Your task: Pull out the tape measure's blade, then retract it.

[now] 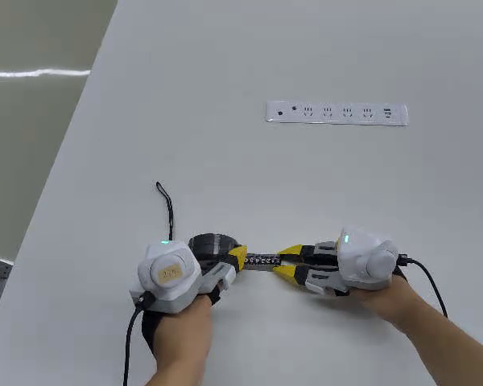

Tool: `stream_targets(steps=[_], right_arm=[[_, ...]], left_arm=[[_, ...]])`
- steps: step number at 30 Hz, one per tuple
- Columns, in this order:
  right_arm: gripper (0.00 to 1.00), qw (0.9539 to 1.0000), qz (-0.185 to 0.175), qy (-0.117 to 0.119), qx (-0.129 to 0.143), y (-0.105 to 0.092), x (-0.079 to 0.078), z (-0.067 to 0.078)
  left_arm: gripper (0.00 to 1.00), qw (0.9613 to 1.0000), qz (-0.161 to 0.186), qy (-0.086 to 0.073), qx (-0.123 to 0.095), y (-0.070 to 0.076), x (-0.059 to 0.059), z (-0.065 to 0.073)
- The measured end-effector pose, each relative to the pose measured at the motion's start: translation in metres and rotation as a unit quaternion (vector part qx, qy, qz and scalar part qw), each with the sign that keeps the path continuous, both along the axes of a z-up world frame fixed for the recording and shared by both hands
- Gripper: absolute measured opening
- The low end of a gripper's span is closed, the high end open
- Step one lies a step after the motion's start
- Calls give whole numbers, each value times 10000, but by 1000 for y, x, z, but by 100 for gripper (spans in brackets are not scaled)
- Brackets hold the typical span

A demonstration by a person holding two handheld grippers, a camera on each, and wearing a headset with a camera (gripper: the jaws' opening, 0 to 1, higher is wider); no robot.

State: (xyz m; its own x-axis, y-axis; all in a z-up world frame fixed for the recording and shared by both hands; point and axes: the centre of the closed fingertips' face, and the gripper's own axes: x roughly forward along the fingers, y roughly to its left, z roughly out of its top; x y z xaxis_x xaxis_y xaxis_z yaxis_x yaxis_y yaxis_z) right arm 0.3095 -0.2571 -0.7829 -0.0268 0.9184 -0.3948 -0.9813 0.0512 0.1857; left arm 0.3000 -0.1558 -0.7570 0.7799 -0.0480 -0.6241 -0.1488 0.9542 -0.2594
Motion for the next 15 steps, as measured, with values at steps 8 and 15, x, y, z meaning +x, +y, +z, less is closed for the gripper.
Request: stream_targets(steps=[8,15], right_arm=[[12,10000,37,3,4,4,-2,1],[12,10000,95,-12,1,10,-5,1]], left_arm=[[59,10000,12,-4,-4,0,-1,0],[59,10000,10,-2,-25,1,-1,0]])
